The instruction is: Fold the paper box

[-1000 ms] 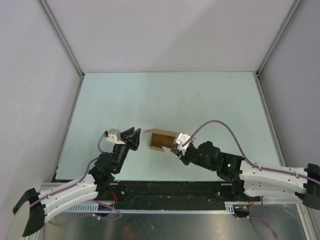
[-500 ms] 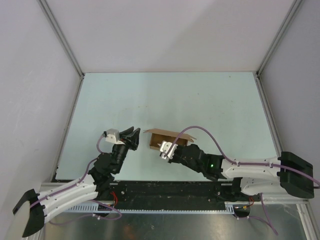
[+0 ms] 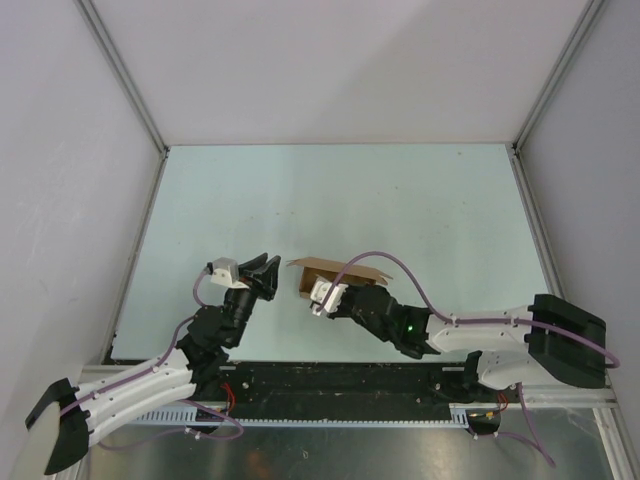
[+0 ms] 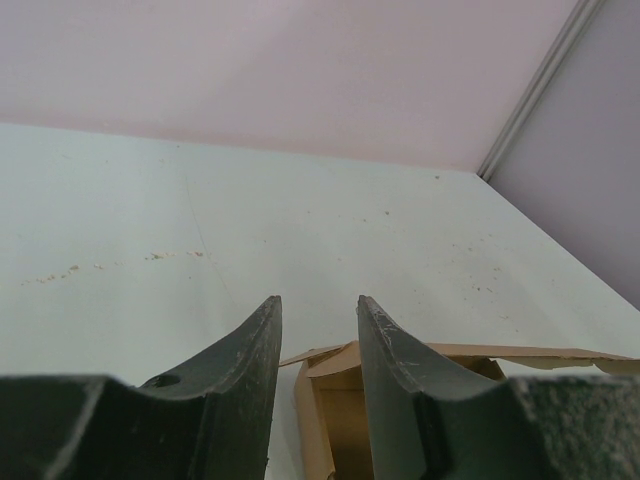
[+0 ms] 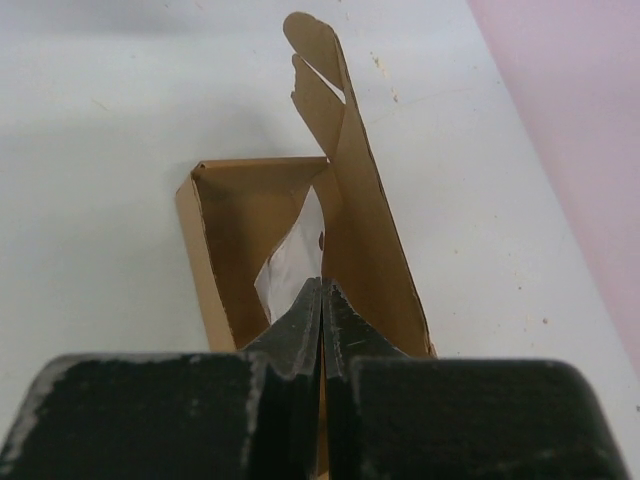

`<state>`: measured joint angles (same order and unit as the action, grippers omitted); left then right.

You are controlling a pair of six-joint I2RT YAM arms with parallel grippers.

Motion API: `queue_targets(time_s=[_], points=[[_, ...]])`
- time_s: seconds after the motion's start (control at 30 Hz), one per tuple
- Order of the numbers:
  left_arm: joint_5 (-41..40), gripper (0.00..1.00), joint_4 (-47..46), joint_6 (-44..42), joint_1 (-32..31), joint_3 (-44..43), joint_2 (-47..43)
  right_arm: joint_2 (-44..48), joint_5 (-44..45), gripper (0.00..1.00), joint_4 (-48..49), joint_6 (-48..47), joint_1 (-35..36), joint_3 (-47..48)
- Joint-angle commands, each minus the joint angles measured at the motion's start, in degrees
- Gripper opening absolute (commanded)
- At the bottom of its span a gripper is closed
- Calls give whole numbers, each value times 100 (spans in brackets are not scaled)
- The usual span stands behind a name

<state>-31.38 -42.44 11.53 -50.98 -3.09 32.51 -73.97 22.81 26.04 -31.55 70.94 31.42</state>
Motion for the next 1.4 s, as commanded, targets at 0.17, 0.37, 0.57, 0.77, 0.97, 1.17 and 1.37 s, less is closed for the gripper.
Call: queue_targets(time_s=[0.17,0.37,0.57,0.77,0.97,1.17,1.37], points=[[-79,42,-107,-63,-17,643,-26,-574,549,16,384,-106,-97,400],[-88,42,-107,-72,-17,643,-34,-680,637,28,410,-27,-124,461],[-132,41,-116,-81,-17,634,-26,-118,269,30,104,307,34,462],[-316,42,-125,-98,-17,573,-96,1180,-409,32,-441,1194,236,470],[-369,45,-169,-186,27,162,201,2272,784,39,-688,2433,263,470],[-440,55,-151,-283,325,-629,1133,2712,2975,48,-1494,3882,-403,488],[166,57,33,208,1370,-1053,1802,2801,1284,48,-2902,5466,-2529,532]])
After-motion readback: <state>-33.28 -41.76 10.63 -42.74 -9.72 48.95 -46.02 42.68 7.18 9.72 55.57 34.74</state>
